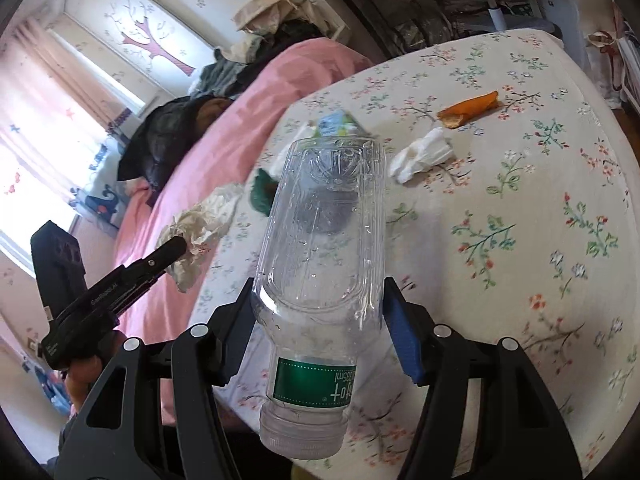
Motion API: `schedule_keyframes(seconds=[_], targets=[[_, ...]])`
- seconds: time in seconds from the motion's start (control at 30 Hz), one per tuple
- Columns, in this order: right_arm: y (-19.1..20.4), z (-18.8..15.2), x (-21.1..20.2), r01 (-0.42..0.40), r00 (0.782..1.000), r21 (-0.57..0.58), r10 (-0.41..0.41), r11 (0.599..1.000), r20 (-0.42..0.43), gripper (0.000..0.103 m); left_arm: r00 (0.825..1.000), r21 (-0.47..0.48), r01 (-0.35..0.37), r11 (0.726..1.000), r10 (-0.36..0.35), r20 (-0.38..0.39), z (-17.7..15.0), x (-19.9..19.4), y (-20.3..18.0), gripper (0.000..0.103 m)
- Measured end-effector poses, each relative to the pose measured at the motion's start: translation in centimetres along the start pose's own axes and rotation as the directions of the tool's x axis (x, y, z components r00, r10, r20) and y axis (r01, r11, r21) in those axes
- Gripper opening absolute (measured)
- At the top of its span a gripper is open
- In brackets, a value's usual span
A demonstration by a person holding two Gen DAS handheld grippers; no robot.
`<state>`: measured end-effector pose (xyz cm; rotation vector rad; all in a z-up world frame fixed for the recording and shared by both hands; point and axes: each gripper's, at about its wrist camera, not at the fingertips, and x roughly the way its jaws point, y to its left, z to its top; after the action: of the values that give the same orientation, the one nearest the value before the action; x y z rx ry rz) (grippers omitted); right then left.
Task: Collect trash
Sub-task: 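Carry the bottle to the yellow bin and open the right gripper while the left gripper holds the tissue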
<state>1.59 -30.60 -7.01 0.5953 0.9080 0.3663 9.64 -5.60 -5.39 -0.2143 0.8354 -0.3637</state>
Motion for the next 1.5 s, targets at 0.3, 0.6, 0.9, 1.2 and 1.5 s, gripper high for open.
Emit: schedule_keyframes(seconds=[0.3,0.6,0.9,1.2,1.5], targets=[[2.3,-4.3,-1.7,-0.069,0.997,-0.035,0.069,0.997,0.016,0.059,0.999,0.037,-0.023,0.999,0.021,0.037,-2.1,-2.7,-0.7,0.022],[4.8,-10.2,-3.9,-0.089,0.996,-0.082,0.090,0.993,0.005,0.059,0.998,0.055,-0.038,0.998,0.034,0.062,-4.1,-4.6,-0.8,0.022],[5.7,-16.3,-4.3,-0.080,0.994,-0.086,0.073,0.993,-0.083,0.059,0.997,0.028,-0.033,0.999,0.031,0.072,-5.6,-6.0,-0.1,0.022],[7.0,-20.9,-2.4,-0.052,0.979,-0.129,0.025,0.990,-0.203,0.059,0.997,0.027,-0.028,0.999,0.026,0.079,-6.7,-6.9,0.1,0.022],[7.7,-23.0,0.1,0.011,0.953,-0.200,-0.071,0.980,-0.296,0.059,0.996,0.030,-0.024,0.999,0.021,0.083,-7.1,-7.4,0.1,0.022]])
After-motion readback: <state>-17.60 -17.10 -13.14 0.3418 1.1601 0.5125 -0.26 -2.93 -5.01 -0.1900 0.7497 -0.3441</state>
